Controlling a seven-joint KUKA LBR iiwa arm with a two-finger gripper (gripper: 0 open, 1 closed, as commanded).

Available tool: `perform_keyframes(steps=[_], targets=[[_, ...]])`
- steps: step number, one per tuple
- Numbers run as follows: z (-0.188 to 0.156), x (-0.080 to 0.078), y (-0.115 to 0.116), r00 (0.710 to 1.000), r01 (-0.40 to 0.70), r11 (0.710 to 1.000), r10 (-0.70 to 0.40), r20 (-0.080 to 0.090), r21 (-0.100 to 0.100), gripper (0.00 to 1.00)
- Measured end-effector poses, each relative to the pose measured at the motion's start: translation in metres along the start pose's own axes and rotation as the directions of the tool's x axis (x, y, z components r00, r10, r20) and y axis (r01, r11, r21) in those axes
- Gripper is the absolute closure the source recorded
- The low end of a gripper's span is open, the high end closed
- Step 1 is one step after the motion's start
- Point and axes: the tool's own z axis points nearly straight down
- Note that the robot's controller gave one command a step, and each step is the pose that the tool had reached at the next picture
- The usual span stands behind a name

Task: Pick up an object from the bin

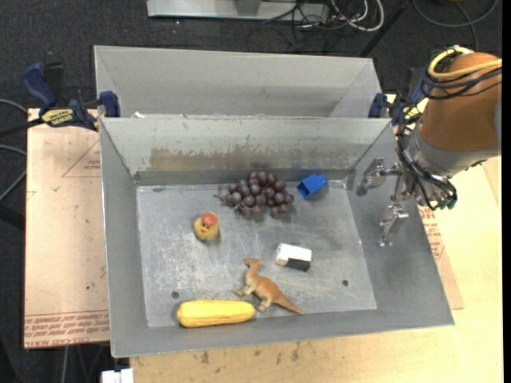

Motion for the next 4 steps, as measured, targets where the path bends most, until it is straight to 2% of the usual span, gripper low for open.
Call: perform_keyframes(steps=[1, 2, 3, 4], targets=[[0.017, -0.012, 0.026, 0.981, 0.191, 0.981, -0.192, -0.004, -0.006, 0.0], [0.037, 0.0, 0.035, 0.949, 0.314, 0.949, -0.314, -0.008, -0.01, 0.0], [0.047, -0.011, 0.053, 0.99, 0.144, 0.99, -0.144, -0.01, -0.007, 0.0], [0.074, 0.001, 0.081, 0.942, 0.335, 0.942, -0.335, -0.008, -0.009, 0.0]])
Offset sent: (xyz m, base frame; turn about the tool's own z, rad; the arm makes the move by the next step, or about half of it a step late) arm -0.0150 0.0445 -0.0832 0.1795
